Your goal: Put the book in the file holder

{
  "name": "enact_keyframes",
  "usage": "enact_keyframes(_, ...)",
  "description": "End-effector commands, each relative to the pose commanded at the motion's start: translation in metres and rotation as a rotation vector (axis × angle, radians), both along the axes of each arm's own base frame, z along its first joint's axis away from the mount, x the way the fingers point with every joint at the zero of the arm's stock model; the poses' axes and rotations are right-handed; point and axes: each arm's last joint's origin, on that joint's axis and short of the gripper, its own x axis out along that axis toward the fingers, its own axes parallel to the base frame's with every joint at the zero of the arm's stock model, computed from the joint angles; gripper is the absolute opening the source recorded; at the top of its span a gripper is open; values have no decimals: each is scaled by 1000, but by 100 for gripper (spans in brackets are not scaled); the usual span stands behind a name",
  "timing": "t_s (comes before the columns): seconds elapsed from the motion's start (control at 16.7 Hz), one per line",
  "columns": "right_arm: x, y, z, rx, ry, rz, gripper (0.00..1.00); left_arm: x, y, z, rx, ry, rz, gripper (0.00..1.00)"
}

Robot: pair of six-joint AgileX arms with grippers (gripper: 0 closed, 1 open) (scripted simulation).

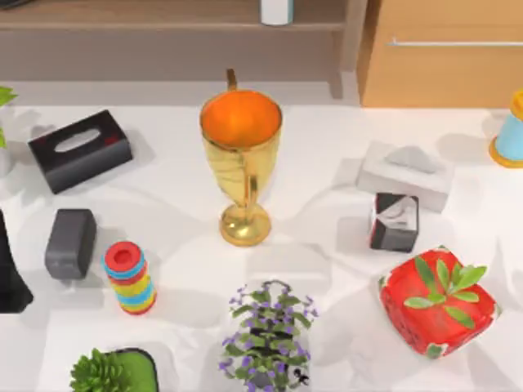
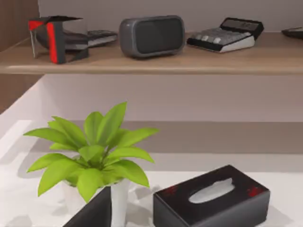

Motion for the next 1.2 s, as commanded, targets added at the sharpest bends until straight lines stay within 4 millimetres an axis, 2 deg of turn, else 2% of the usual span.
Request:
enact_keyframes(0.18, 0, 0, 2, 0, -1, 0, 100, 0, 0, 0, 0, 0, 0, 100)
enact_keyframes(0.3, 1, 2, 12, -2, -8, 3, 100, 0, 0, 0, 0, 0, 0, 100)
enact_keyframes(0.48, 7, 7, 42, -4, -22, 14, 100, 0, 0, 0, 0, 0, 0, 100)
enact_keyframes(0.66, 25, 17, 82, -6, -34, 31, 100, 0, 0, 0, 0, 0, 0, 100)
enact_keyframes(0.78, 45, 28, 110, -7, -40, 44, 100, 0, 0, 0, 0, 0, 0, 100)
enact_keyframes(0.96, 89, 57, 146, -7, -45, 67, 100, 0, 0, 0, 0, 0, 0, 100)
enact_keyframes(1.08, 124, 86, 162, -6, -46, 81, 100, 0, 0, 0, 0, 0, 0, 100)
enact_keyframes(1.2, 160, 121, 169, -6, -44, 94, 100, 0, 0, 0, 0, 0, 0, 100)
